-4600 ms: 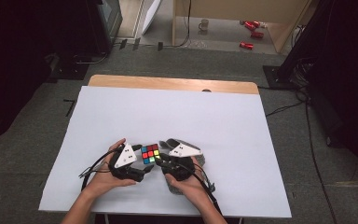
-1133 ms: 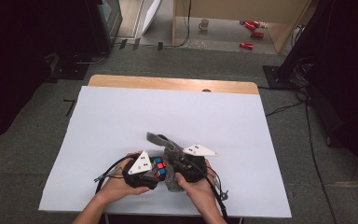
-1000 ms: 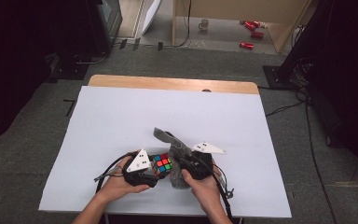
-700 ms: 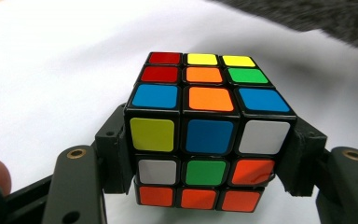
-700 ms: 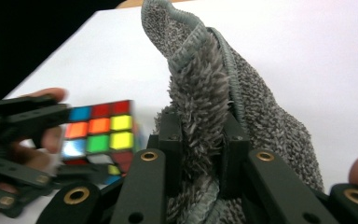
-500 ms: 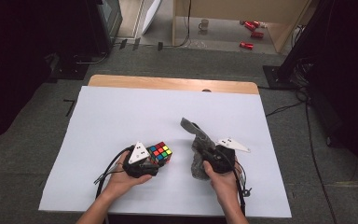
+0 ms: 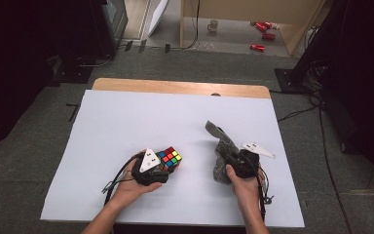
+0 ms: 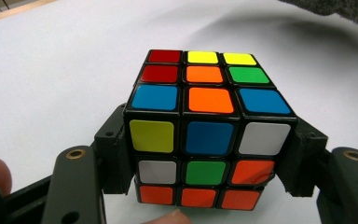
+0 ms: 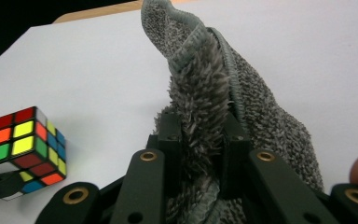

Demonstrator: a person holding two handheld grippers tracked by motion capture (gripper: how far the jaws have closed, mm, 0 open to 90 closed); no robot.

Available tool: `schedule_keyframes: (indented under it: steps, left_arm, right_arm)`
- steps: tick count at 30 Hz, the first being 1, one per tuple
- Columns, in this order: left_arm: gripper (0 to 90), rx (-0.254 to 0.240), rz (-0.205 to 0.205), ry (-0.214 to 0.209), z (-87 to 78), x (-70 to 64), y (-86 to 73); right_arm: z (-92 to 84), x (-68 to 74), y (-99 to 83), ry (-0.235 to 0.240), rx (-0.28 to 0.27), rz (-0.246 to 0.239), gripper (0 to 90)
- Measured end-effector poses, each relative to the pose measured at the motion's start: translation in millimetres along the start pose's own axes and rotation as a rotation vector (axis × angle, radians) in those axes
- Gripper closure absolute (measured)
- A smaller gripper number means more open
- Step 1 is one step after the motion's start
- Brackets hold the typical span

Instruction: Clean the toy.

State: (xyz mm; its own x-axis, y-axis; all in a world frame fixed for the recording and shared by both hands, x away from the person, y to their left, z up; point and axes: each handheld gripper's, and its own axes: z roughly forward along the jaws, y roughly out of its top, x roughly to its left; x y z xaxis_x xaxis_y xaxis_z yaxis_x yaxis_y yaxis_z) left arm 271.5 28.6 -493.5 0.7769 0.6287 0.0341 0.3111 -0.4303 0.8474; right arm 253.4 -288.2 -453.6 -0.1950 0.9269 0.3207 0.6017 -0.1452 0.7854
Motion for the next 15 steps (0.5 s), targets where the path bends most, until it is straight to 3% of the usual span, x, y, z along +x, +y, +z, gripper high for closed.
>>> schedule_keyframes:
  steps: [4, 8, 9, 10, 15]
  left_arm:
    - [31.9, 0.039, -0.025, -0.007, -0.7, 2.1, -0.9]
    - [18.4, 0.08, -0.031, -0.032, -2.6, 2.8, -3.0]
    - [18.4, 0.091, -0.033, -0.04, -3.5, 2.3, -3.4]
    - [12.3, 0.102, -0.034, -0.055, -5.4, 2.7, -3.8]
    - [7.5, 0.079, -0.045, -0.077, -16.2, 6.6, -3.1]
  right_arm:
    - [-0.6, -9.4, 0.8, -0.019, 0.001, 0.014, 75.6]
    - [-0.1, -13.4, 0.8, -0.025, 0.0, 0.015, 75.5]
    - [0.1, -14.1, 0.7, -0.028, 0.003, 0.018, 75.5]
    - [0.5, -16.0, 0.6, -0.031, 0.003, 0.016, 75.5]
    - [-0.5, -20.8, 0.6, -0.046, 0.007, 0.018, 75.2]
